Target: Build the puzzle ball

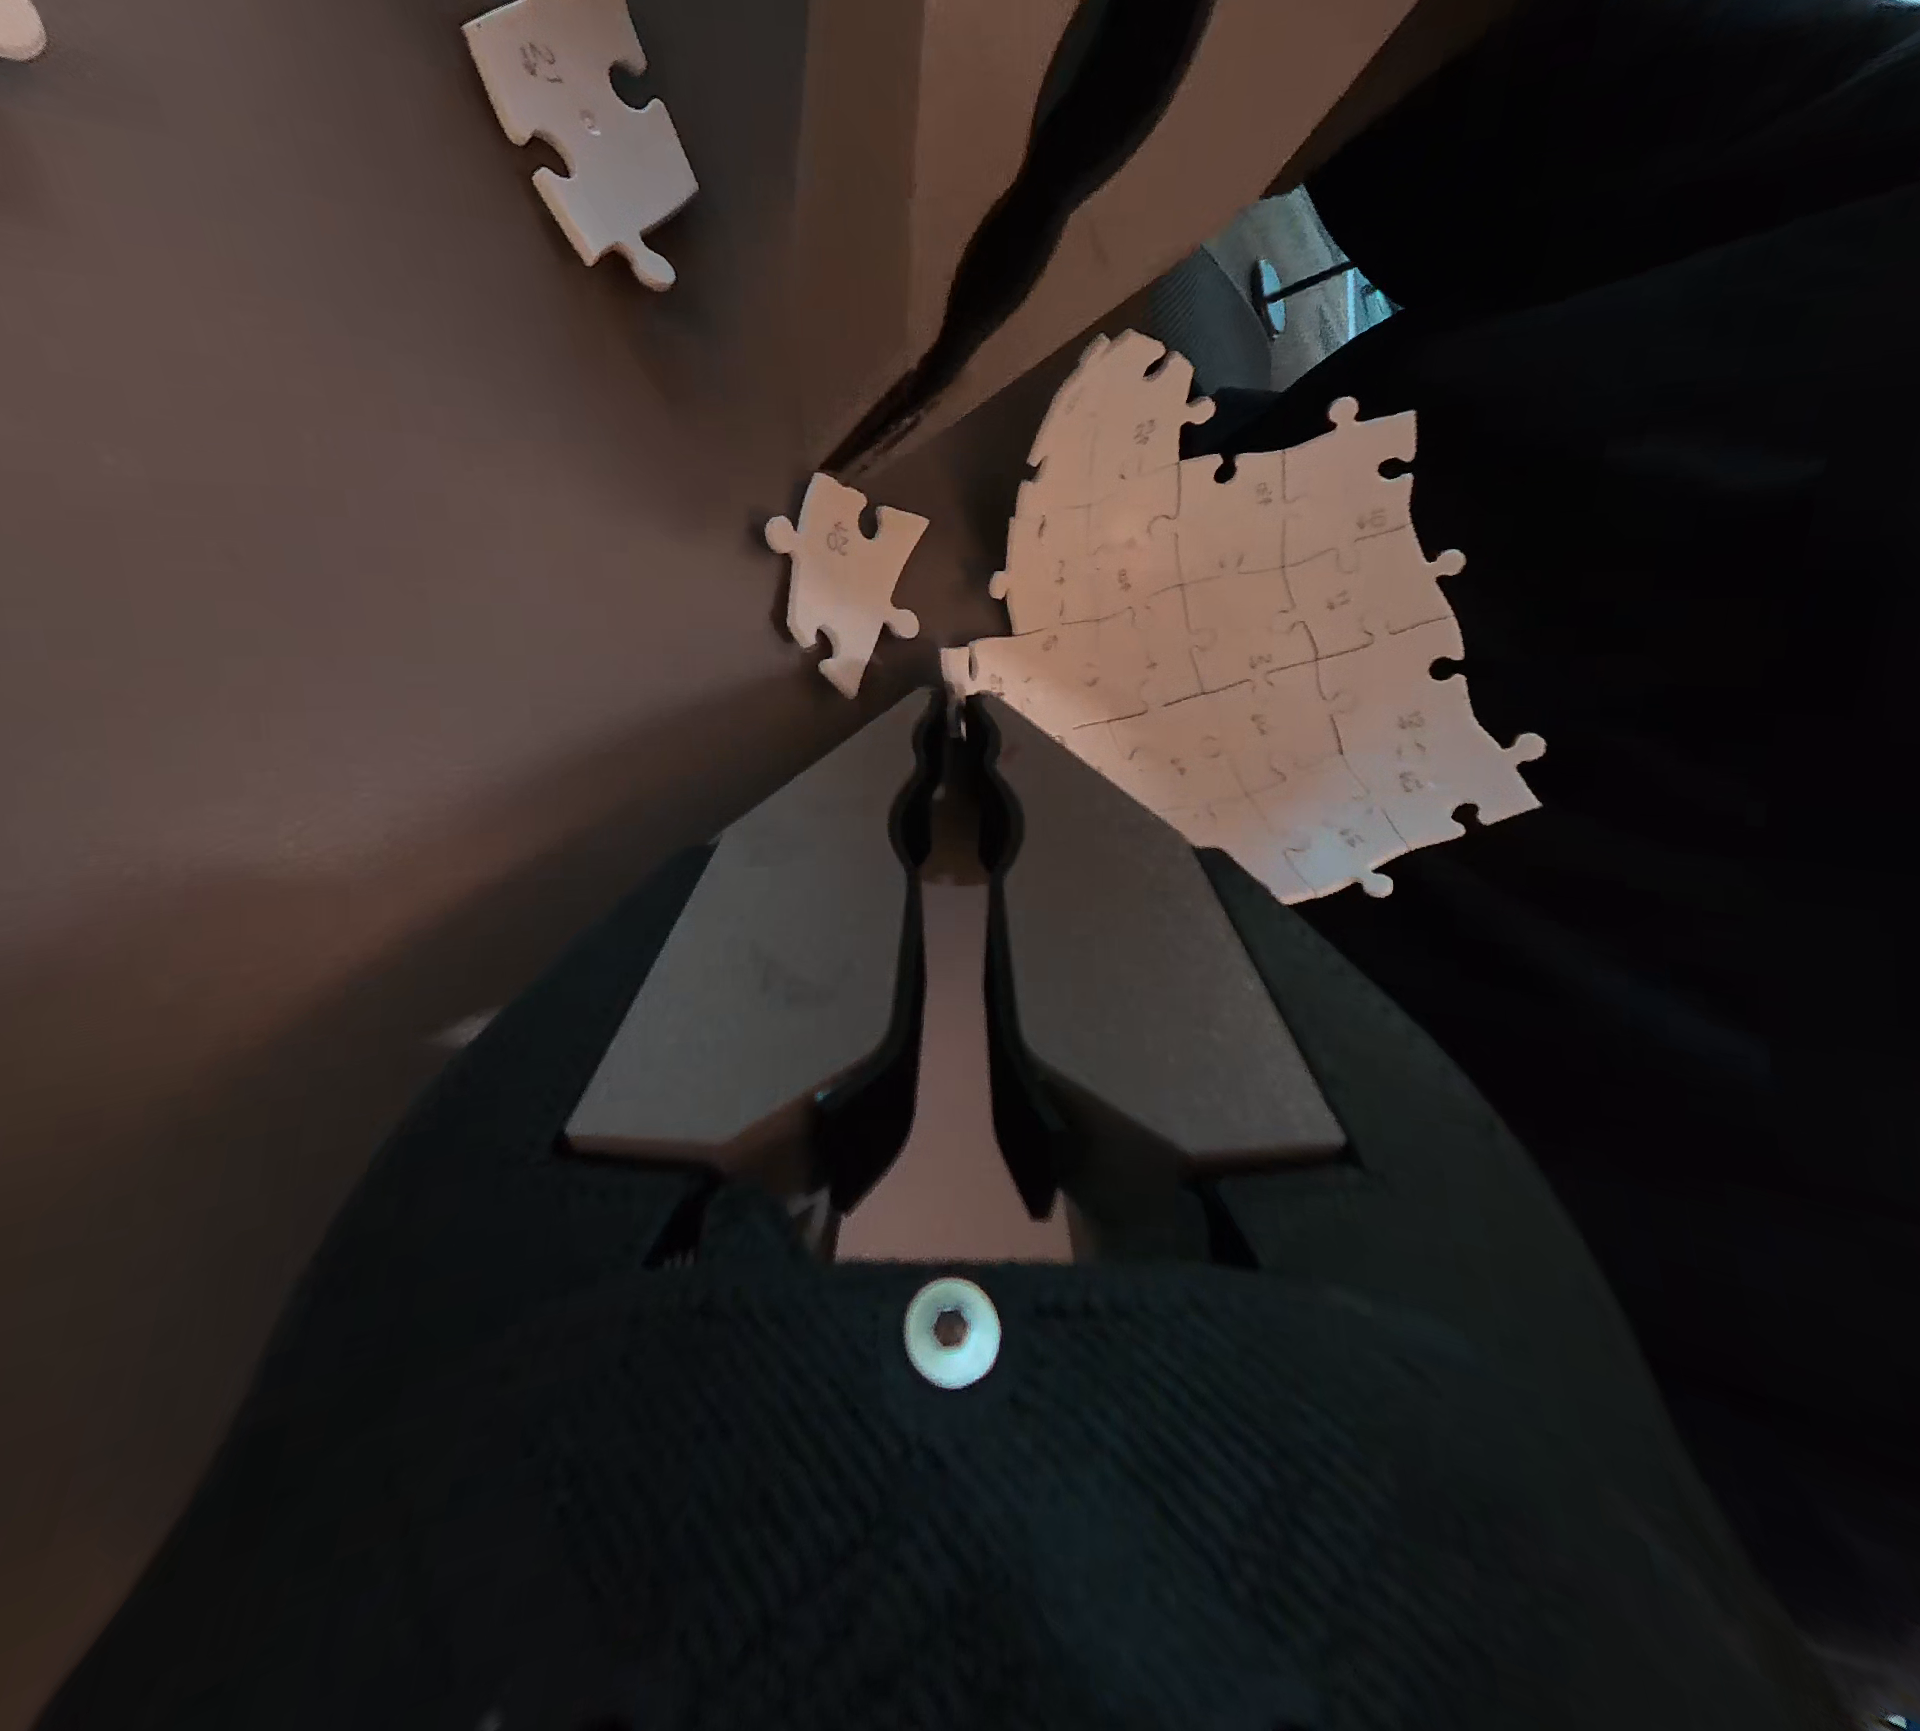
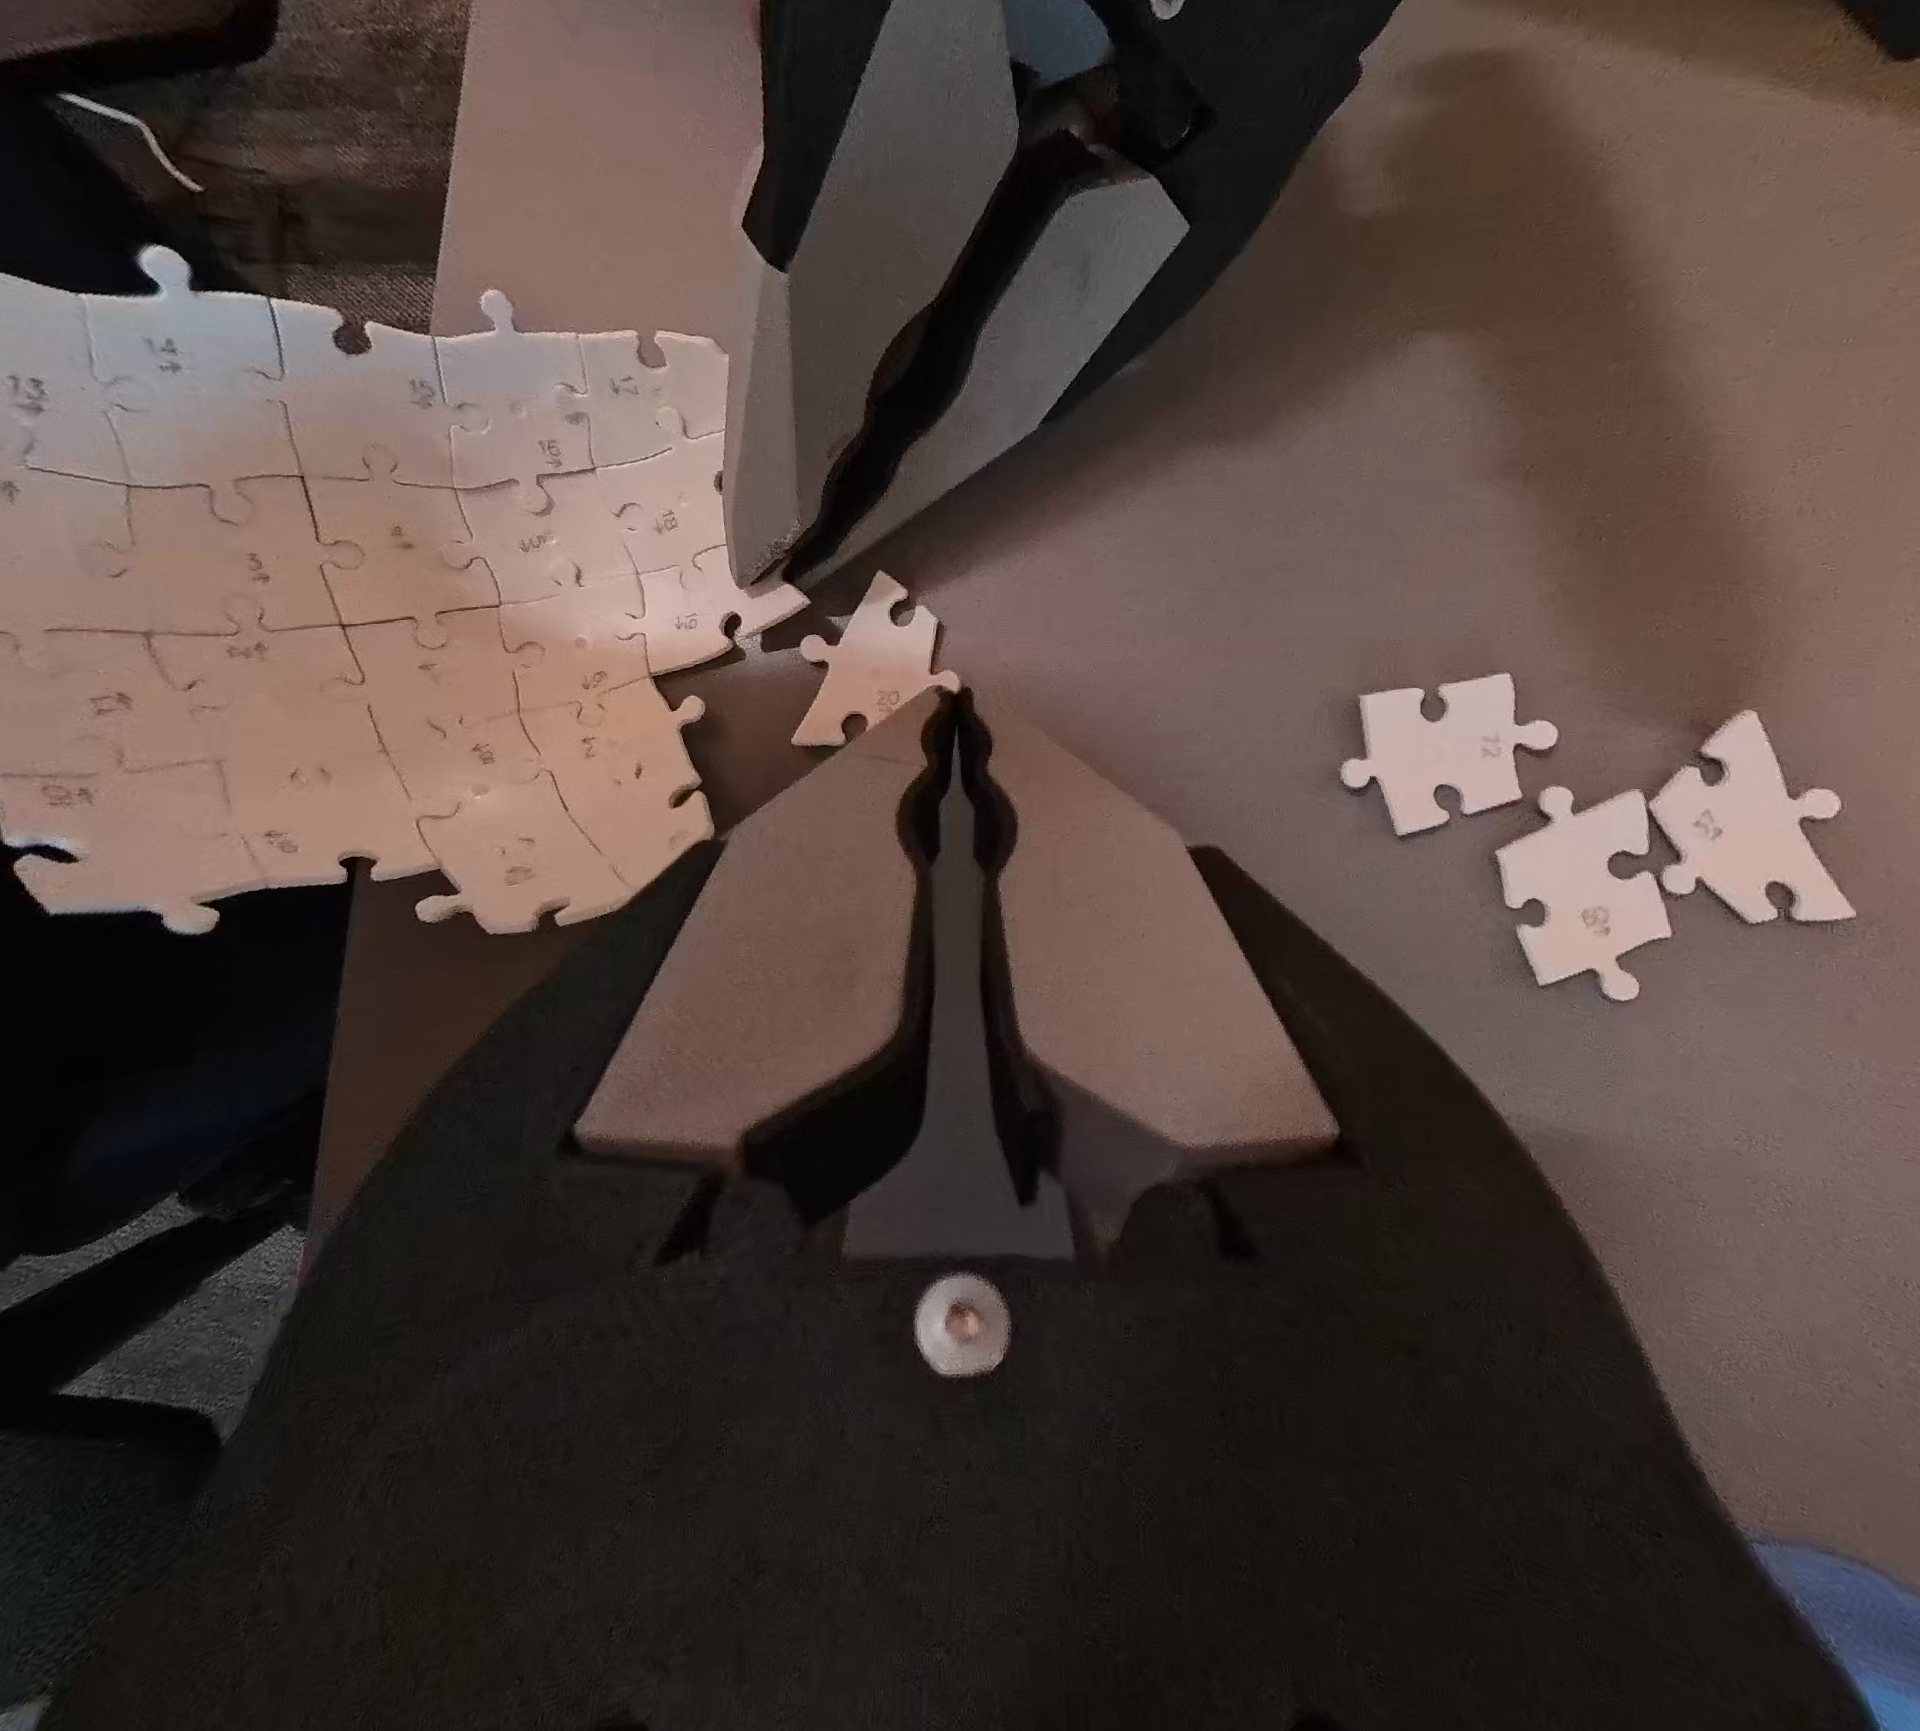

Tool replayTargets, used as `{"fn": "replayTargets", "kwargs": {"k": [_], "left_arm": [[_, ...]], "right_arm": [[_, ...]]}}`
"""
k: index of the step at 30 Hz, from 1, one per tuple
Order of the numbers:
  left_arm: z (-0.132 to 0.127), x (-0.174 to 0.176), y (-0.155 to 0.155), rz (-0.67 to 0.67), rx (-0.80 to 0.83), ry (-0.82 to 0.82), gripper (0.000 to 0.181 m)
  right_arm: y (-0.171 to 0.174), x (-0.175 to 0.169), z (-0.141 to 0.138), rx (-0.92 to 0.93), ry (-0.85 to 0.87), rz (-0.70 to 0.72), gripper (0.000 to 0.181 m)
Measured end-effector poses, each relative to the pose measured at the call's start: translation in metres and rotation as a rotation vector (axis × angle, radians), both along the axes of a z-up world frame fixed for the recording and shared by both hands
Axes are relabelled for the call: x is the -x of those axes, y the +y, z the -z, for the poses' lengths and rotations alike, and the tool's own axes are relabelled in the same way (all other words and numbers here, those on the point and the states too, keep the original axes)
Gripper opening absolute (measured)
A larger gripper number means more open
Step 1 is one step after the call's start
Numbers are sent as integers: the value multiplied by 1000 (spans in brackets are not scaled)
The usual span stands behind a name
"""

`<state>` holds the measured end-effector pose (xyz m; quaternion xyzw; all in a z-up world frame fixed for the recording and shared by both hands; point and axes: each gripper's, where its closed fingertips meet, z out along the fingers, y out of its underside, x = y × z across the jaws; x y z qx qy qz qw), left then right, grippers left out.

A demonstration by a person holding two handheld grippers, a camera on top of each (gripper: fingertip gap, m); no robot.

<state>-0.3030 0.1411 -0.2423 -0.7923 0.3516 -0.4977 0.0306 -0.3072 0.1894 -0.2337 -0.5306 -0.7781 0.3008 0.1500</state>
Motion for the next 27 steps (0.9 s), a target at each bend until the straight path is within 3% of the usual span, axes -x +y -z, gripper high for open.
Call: {"fn": "replayTargets", "kwargs": {"k": [1, 2, 3, 10, 16, 22, 27], "left_arm": [[0, 0, 0, 1, -3, 2, 1], [0, 0, 0, 2, -5, 4, 1], [0, 0, -1, 4, -8, 6, 1], [0, 2, -4, 24, -19, 18, 2], [0, 5, -6, 34, -21, 29, 2], [0, 6, -6, 31, -20, 31, 2], [0, 4, -8, 45, -29, 33, 2]], "right_arm": [[1, 1, 1, -10, 1, -9, 0], [2, 3, 1, -20, 3, -7, 18], [4, 4, 1, -25, 4, -6, 21], [-3, 3, 1, -66, 10, -122, 23], [3, -4, -6, -215, -16, -261, 24], [16, 0, -13, -257, -22, -269, 23], [0, 3, 5, -271, -11, -344, 22]]}}
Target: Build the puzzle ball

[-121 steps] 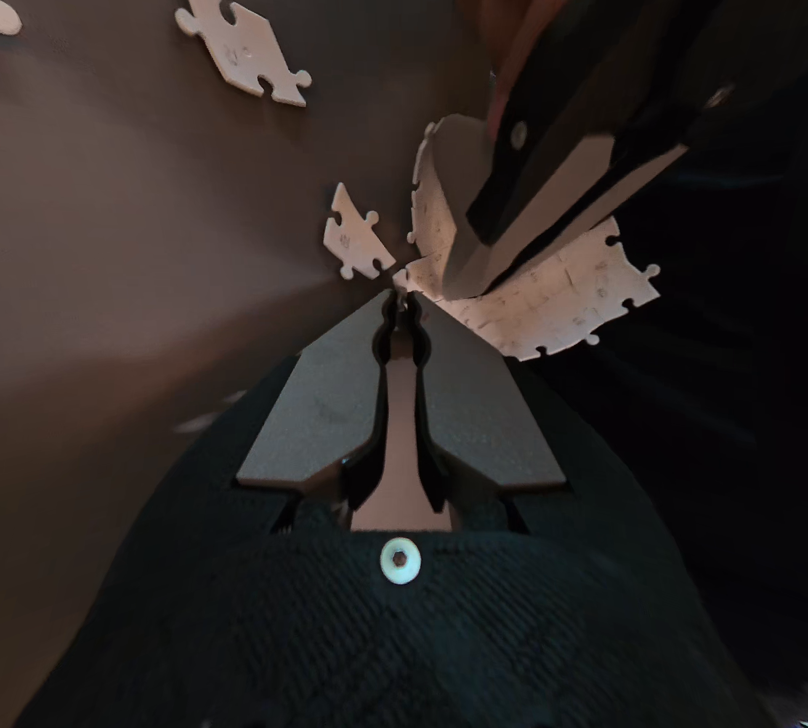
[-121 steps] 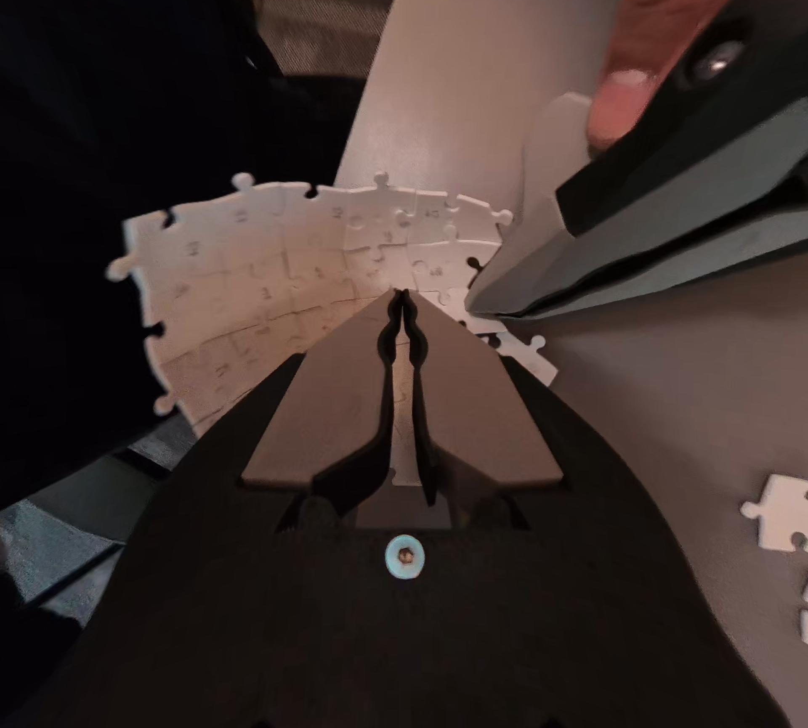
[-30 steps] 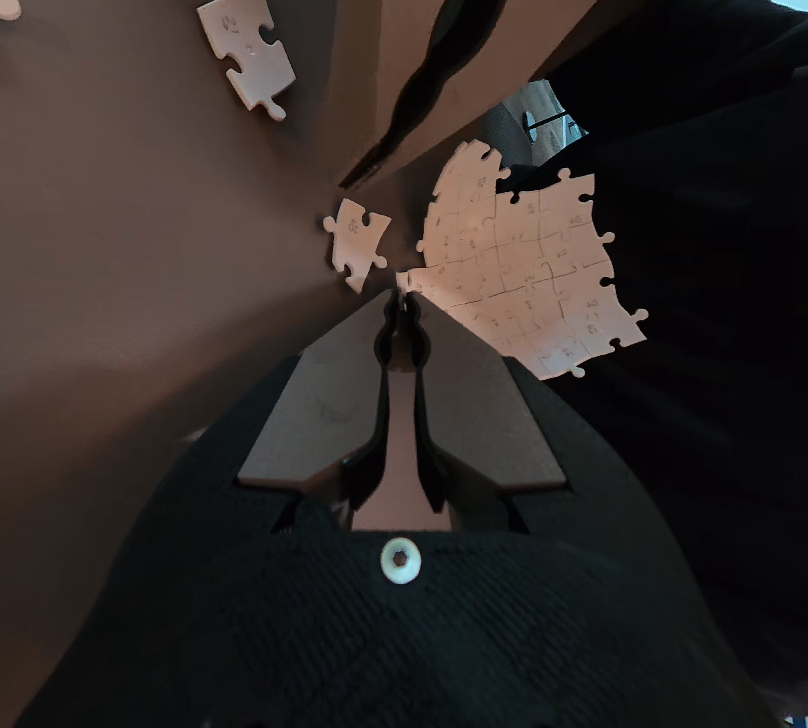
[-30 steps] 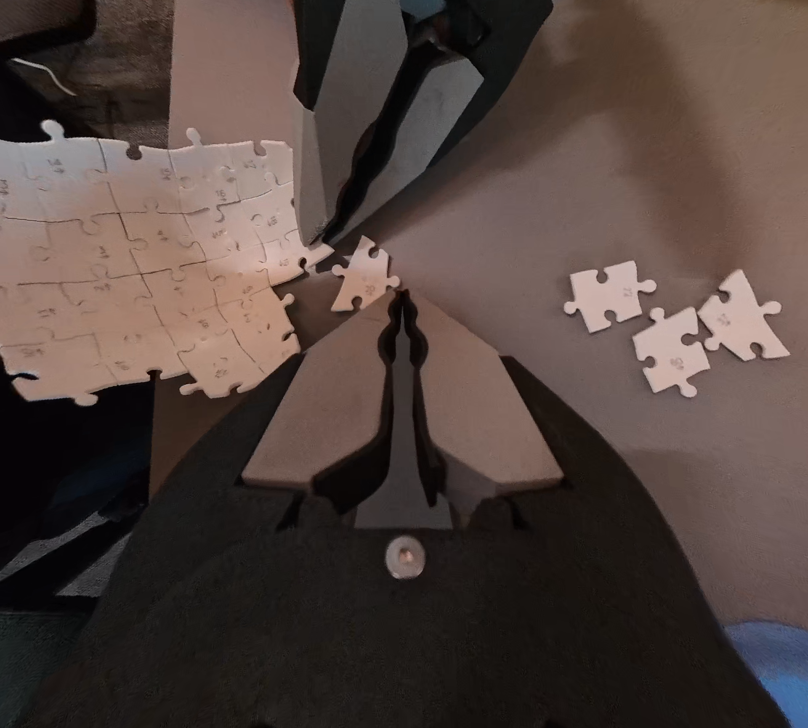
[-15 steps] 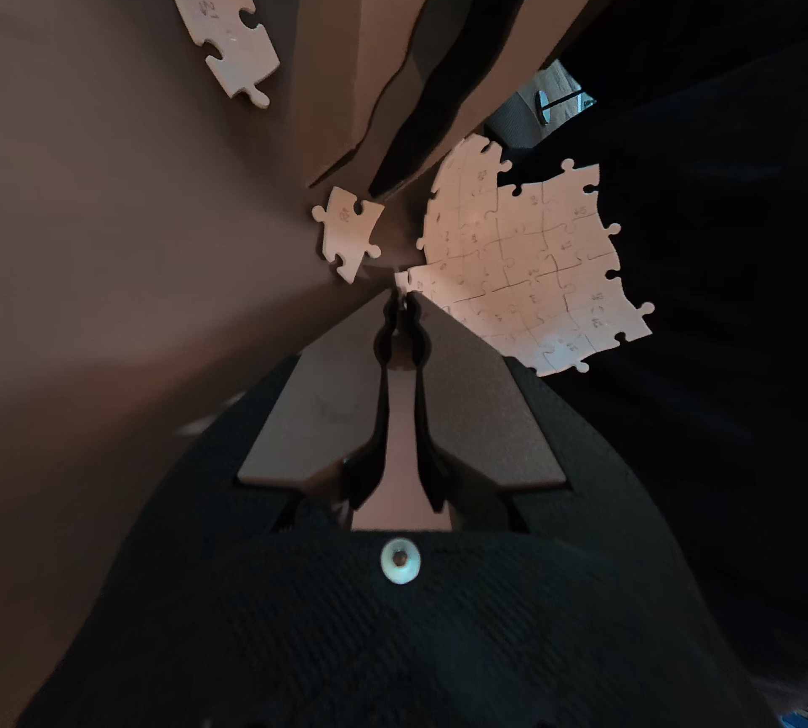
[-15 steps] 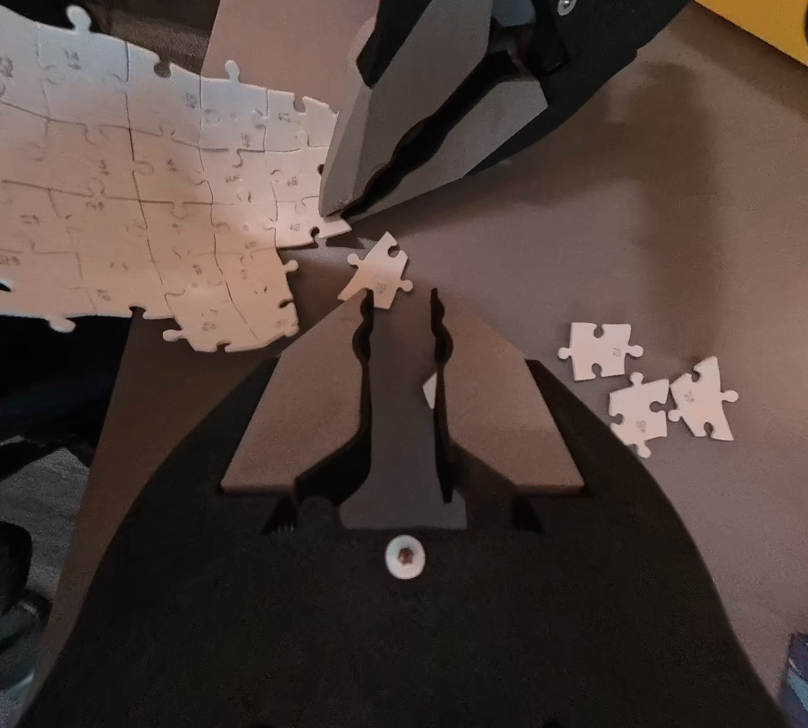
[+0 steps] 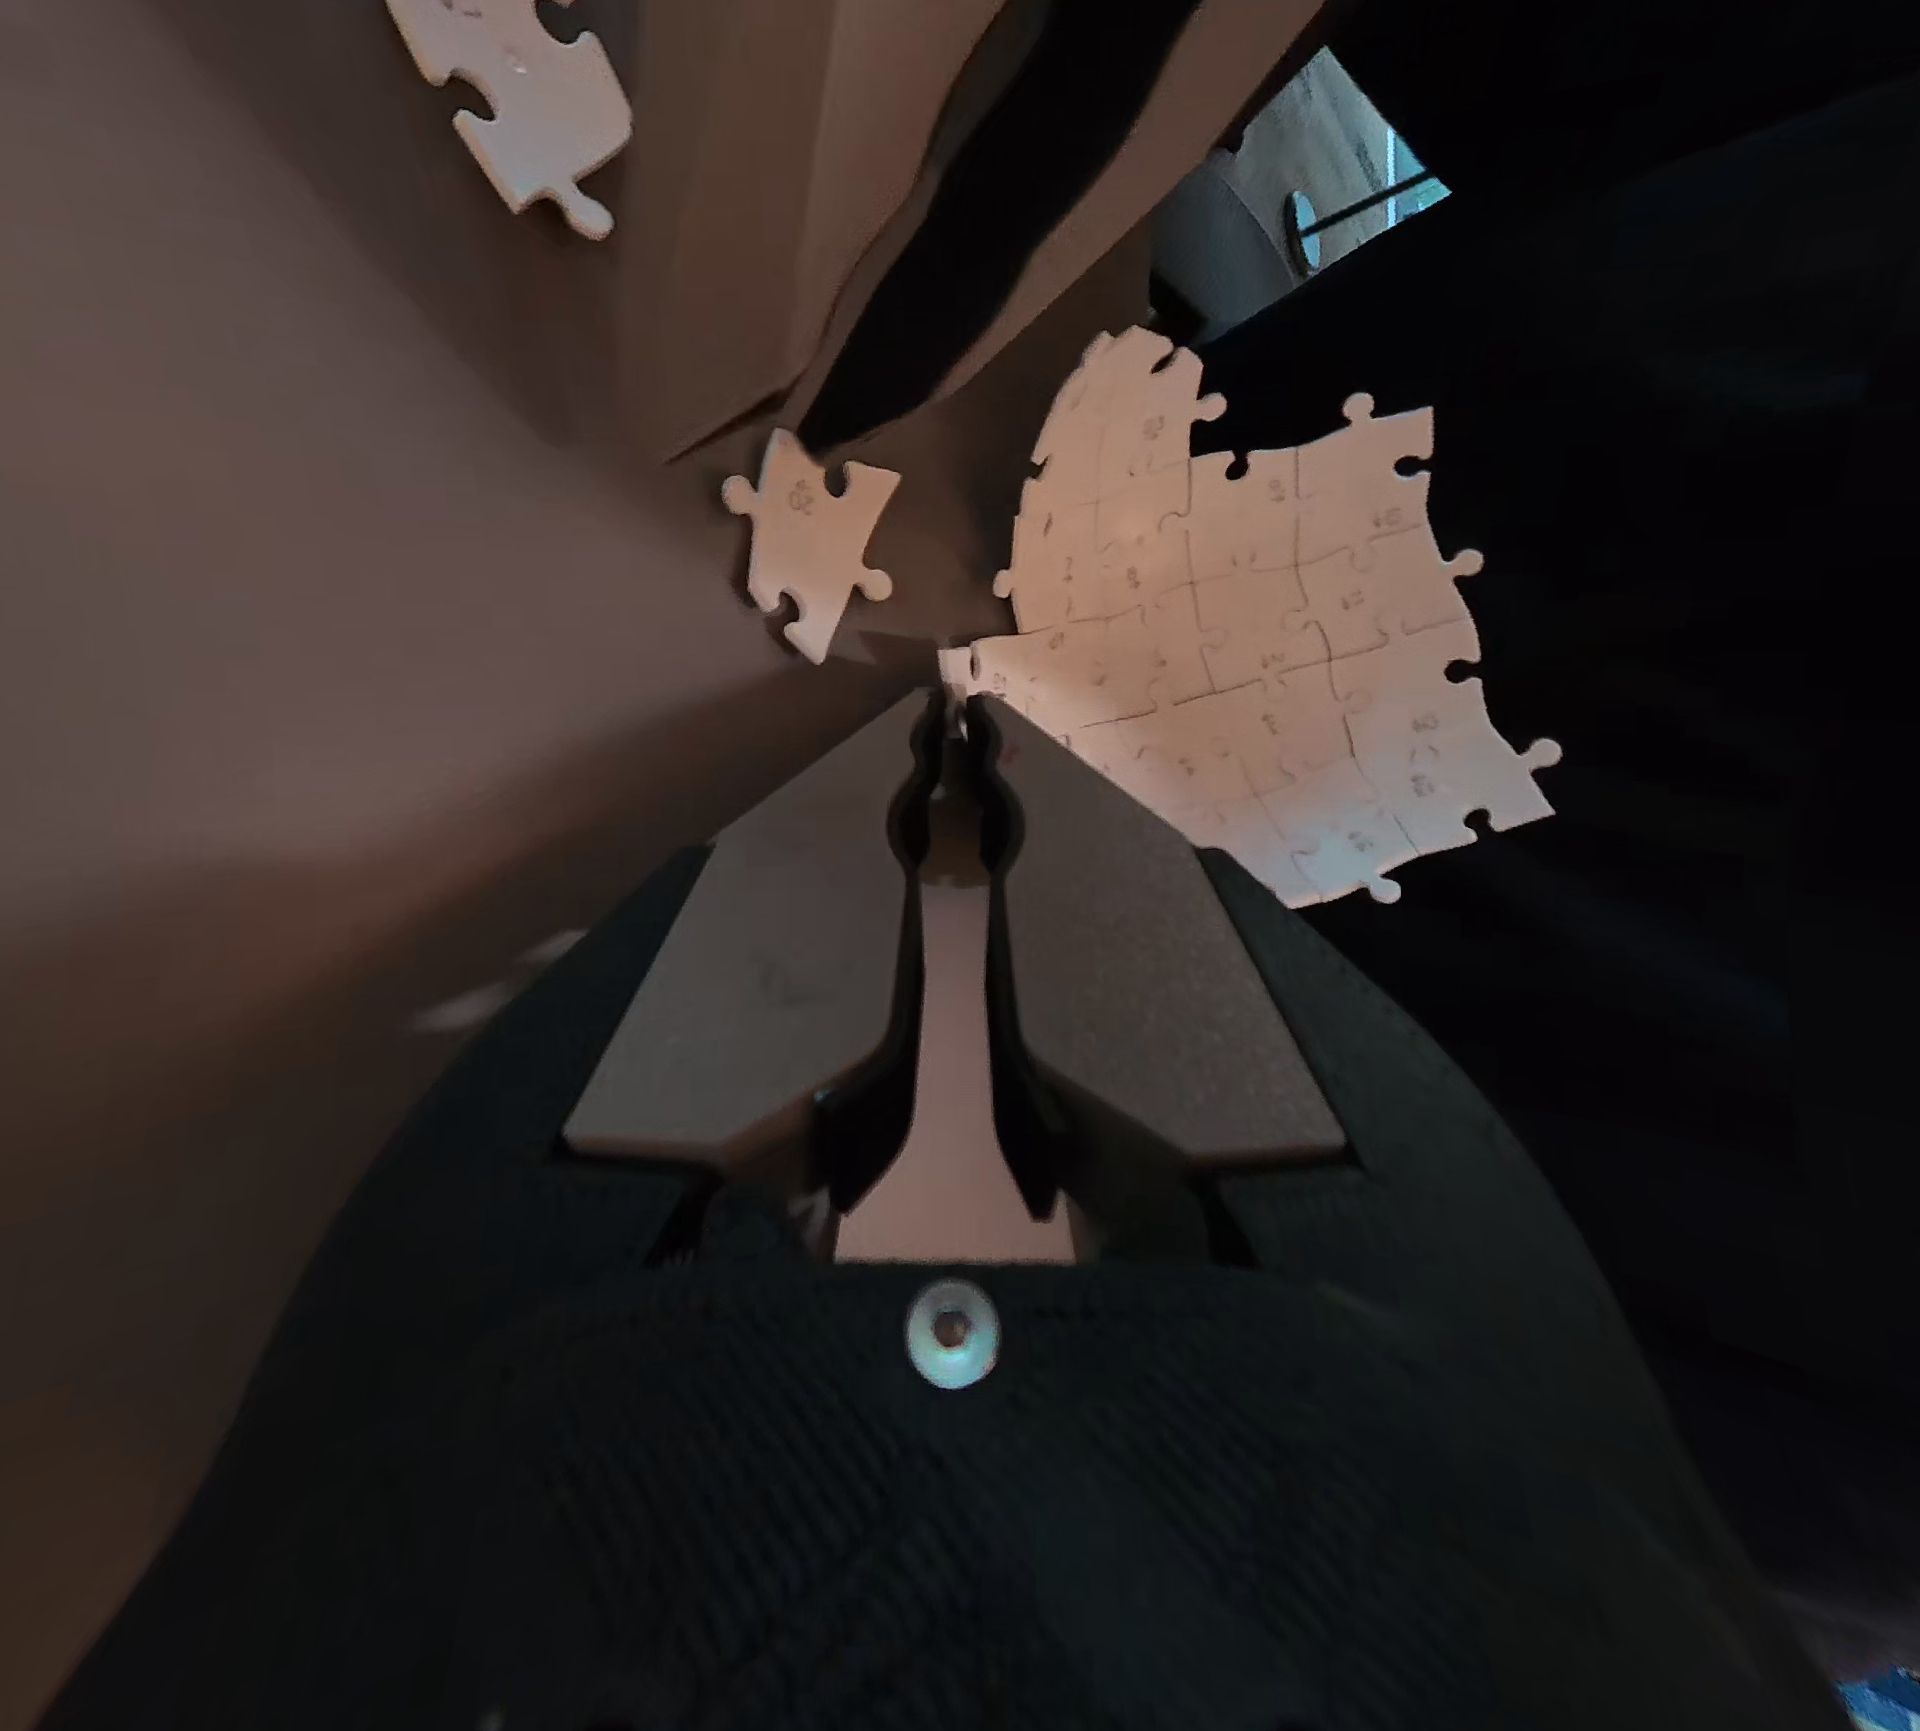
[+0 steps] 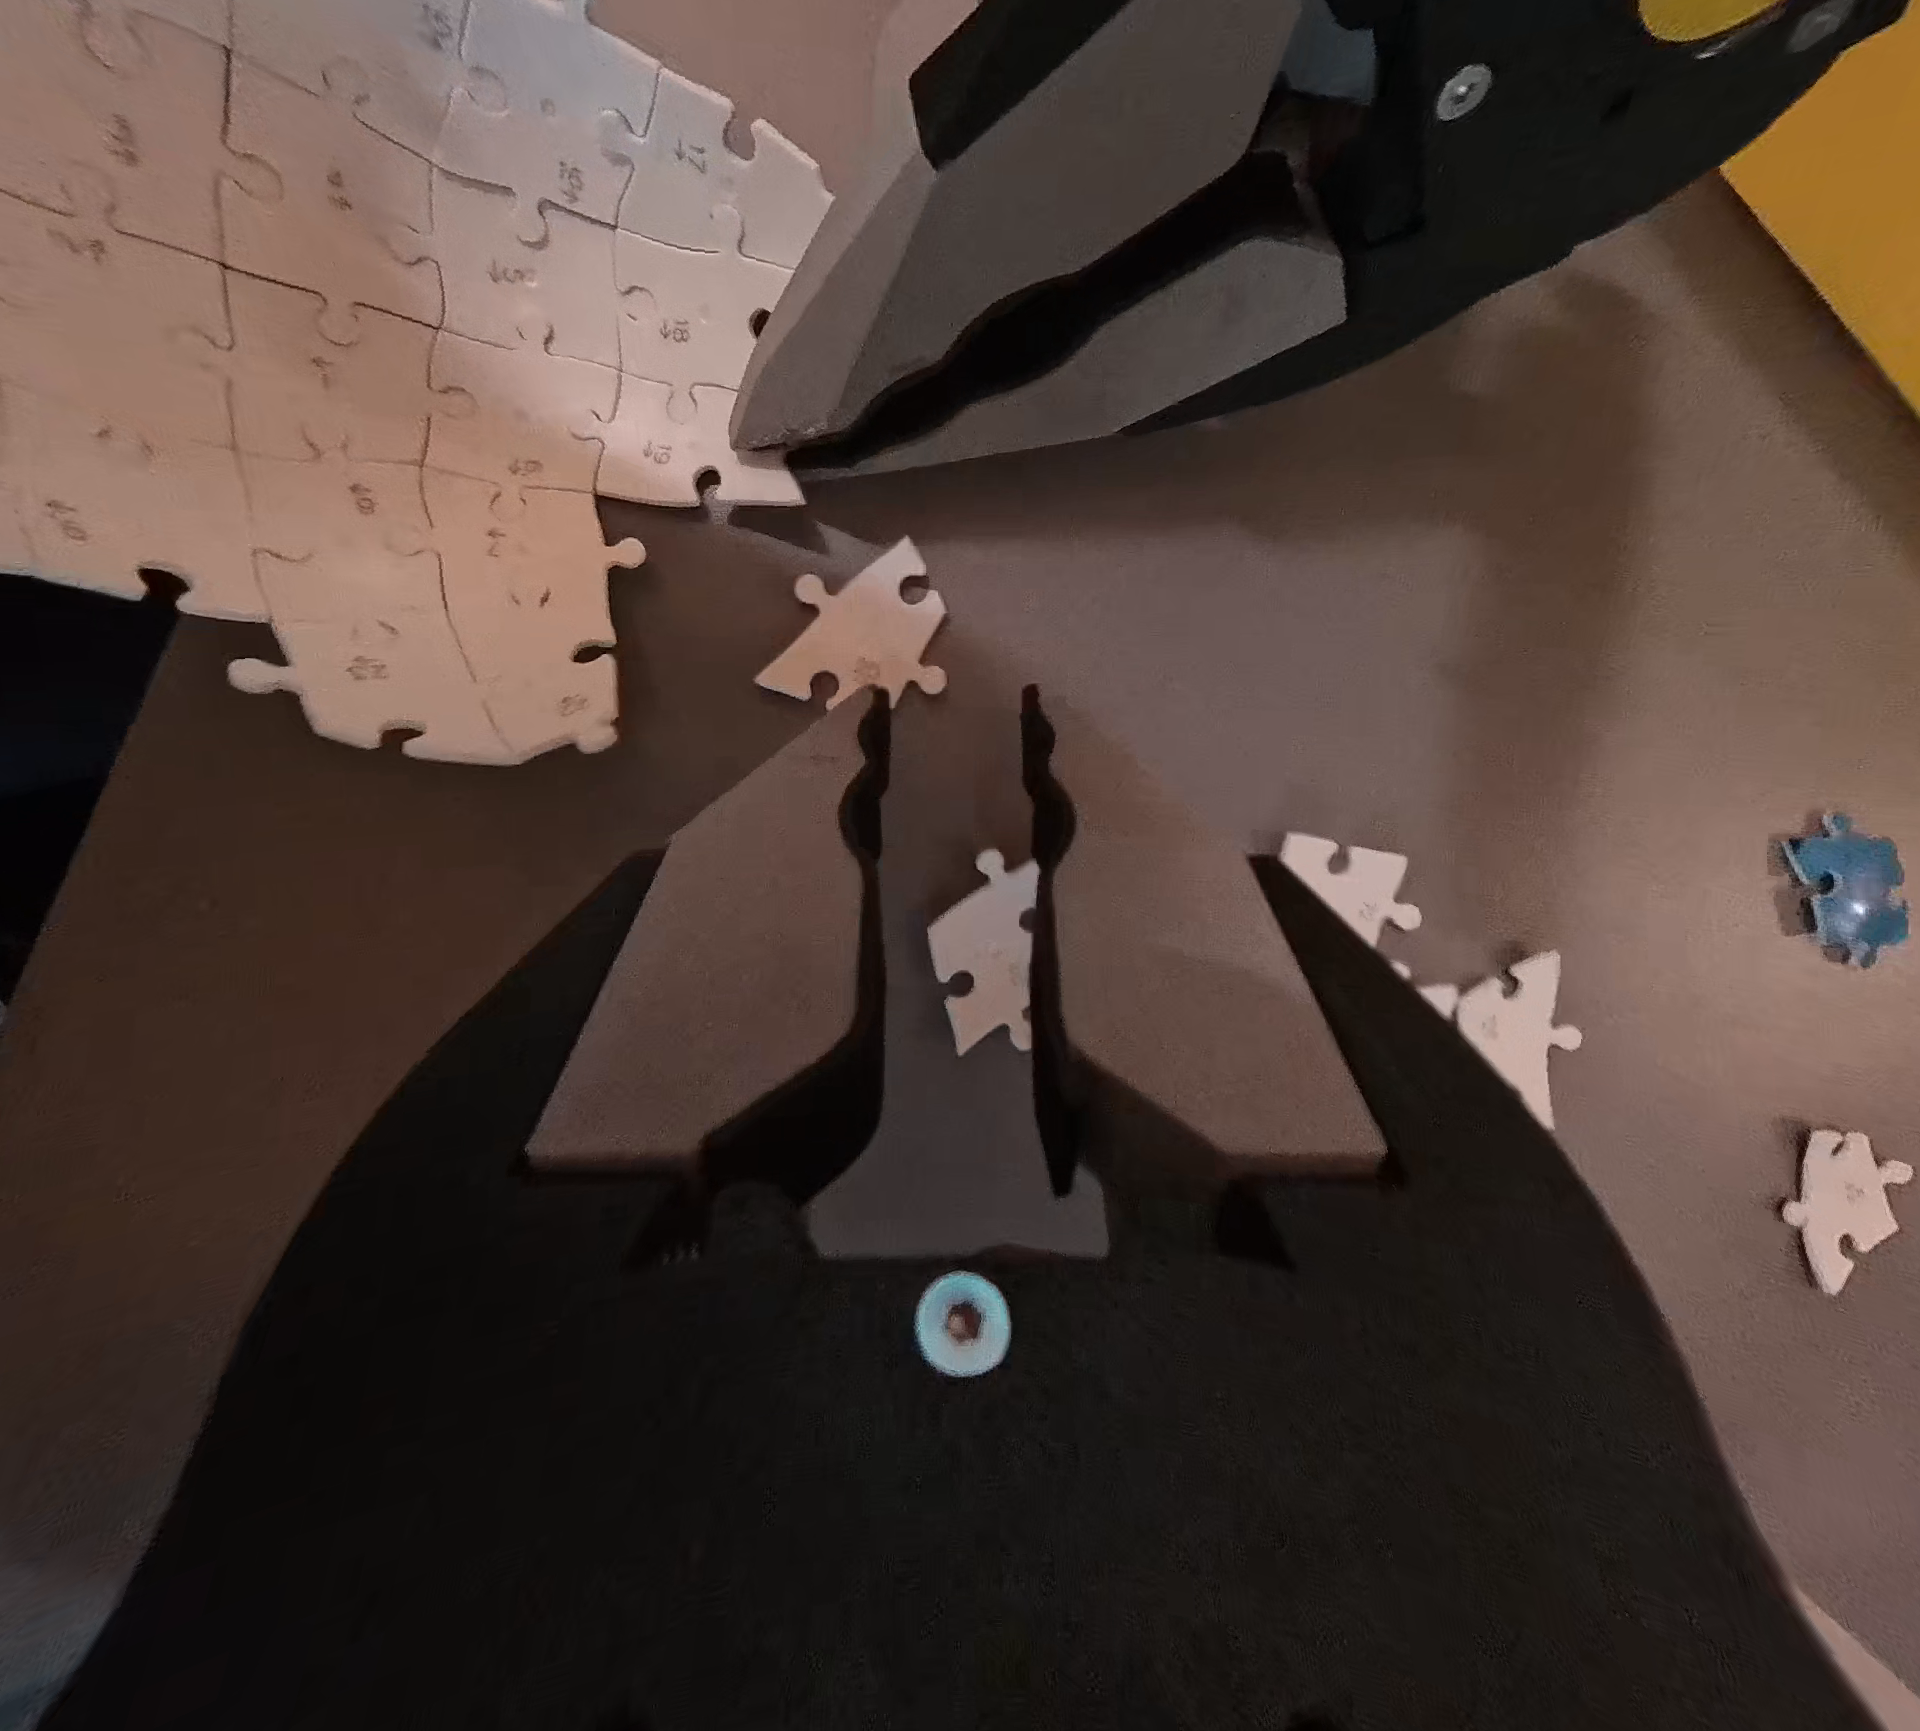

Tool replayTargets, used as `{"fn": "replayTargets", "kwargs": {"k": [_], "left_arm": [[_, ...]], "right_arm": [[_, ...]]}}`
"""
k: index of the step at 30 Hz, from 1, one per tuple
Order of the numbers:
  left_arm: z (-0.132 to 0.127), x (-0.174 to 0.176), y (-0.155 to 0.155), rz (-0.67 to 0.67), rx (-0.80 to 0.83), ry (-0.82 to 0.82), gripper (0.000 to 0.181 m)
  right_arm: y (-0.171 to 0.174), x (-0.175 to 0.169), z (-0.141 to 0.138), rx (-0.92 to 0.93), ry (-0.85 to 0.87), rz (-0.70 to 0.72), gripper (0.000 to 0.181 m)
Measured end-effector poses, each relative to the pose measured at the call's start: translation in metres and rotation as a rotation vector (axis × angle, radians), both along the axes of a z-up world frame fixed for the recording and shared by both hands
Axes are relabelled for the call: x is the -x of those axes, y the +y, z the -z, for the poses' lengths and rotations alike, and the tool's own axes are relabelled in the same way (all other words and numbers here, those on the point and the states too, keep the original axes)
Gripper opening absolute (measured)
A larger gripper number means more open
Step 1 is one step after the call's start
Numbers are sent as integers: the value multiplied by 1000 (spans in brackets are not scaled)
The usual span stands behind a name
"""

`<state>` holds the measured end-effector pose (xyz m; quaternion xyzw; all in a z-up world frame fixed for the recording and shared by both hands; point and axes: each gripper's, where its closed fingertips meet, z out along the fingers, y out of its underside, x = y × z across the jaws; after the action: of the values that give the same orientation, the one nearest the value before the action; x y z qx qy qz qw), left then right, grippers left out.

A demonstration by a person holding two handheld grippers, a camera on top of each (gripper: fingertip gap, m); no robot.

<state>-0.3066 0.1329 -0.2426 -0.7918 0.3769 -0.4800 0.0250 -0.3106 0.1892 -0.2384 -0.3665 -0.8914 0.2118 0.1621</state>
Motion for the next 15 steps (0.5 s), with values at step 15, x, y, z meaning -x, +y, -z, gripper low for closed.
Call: {"fn": "replayTargets", "kwargs": {"k": [15], "left_arm": [[0, -5, -6, 28, 13, -9, 2]], "right_arm": [[1, -30, 4, 7, -63, 67, 30]]}}
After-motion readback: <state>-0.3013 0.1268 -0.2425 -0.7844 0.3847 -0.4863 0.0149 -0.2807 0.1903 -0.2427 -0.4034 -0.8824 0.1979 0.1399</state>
